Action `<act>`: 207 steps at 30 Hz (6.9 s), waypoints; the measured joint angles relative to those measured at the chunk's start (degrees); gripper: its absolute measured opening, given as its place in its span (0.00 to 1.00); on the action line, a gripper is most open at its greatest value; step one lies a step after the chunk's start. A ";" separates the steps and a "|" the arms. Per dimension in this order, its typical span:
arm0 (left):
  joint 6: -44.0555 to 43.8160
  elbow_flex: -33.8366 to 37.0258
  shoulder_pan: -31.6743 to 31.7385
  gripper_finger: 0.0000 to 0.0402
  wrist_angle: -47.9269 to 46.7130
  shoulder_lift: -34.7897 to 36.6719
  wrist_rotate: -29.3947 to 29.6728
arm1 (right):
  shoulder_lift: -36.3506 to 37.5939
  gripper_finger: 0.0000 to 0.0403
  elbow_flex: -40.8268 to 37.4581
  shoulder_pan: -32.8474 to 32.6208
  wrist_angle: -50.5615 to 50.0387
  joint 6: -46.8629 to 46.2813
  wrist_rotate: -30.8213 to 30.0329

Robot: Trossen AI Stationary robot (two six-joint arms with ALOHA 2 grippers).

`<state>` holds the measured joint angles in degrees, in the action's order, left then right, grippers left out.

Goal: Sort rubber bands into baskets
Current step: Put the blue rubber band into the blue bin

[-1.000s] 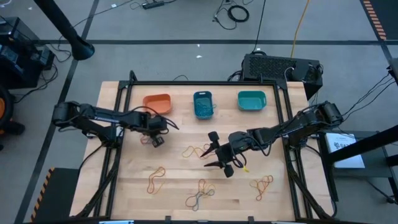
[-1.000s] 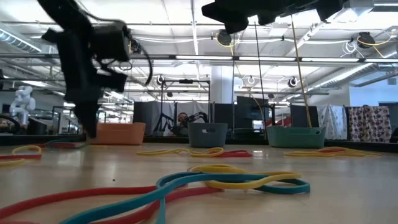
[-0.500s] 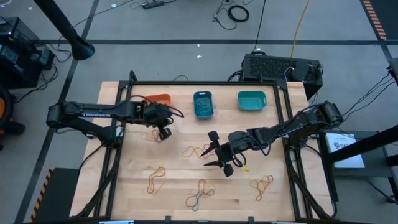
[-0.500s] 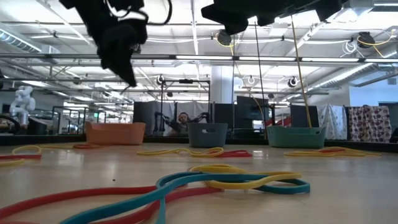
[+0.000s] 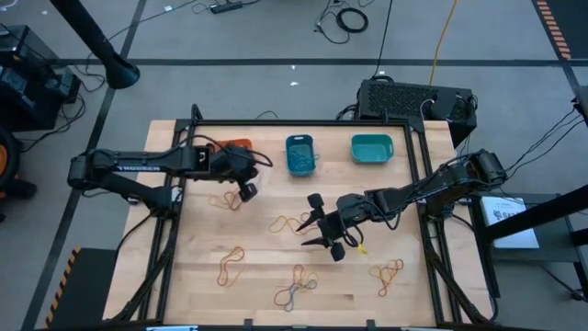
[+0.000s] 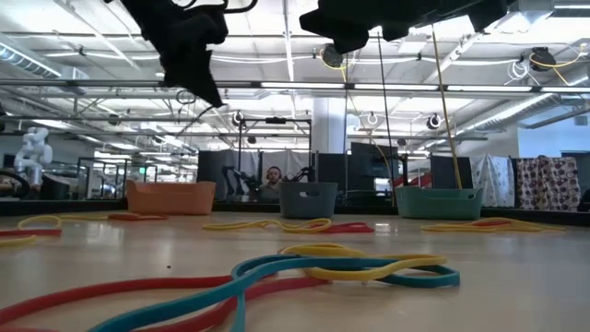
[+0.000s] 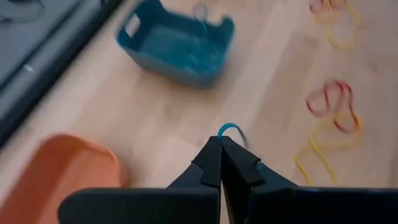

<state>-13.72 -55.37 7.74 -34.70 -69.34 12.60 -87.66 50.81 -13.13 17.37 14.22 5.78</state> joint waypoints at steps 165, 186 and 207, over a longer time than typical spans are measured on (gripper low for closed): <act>-6.53 -6.88 -44.27 0.18 49.34 -50.19 11.32 | -0.15 0.44 -3.43 -22.23 -8.96 -36.04 -24.17; 2.80 -6.75 -44.65 0.01 39.47 -38.90 14.40 | -0.17 0.44 -3.43 -22.23 -9.01 -36.02 -24.09; 15.07 -6.78 -31.20 0.00 18.48 -14.64 24.43 | -0.17 0.44 -3.43 -22.07 -8.99 -34.40 -24.13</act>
<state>1.34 -62.15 -23.46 -16.22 -83.98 37.04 -87.83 47.37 -35.19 8.38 -20.18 -18.35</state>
